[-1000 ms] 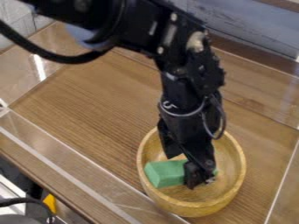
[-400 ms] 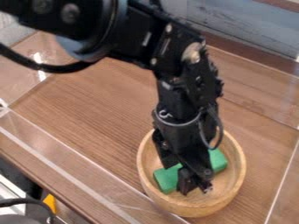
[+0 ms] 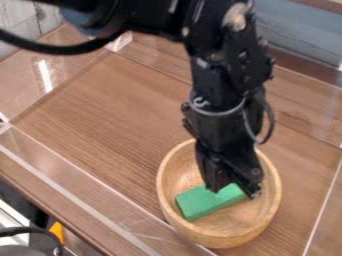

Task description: Put the green block in the brown bowl

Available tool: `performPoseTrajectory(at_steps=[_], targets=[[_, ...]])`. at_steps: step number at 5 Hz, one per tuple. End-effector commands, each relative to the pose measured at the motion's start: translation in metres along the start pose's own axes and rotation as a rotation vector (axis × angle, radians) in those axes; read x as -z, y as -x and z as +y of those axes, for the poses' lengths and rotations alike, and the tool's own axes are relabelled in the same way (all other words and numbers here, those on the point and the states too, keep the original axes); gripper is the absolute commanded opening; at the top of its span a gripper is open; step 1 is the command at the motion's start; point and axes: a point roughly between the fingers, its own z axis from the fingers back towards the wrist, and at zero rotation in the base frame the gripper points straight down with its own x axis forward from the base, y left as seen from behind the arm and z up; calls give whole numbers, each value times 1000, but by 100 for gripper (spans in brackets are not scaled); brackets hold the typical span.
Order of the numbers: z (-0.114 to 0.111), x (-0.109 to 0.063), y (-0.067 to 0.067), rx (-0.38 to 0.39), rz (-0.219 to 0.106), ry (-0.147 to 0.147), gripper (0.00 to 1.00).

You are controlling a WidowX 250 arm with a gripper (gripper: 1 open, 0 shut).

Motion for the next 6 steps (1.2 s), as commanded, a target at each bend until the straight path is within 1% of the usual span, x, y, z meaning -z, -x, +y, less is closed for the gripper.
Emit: performPoseTrajectory(at_steps=[1,2,3,4,5,6], targets=[[12,-19,-16,31,-42,5,0],[24,-29,-27,34,-52,1,0],[42,-37,-33,44,-56,-4,0],[69,-50,-38,-31,-63,-25,0],[78,-41,-53,-73,-56,-37,0],[90,-33,-61,-89,-50,-40,0]])
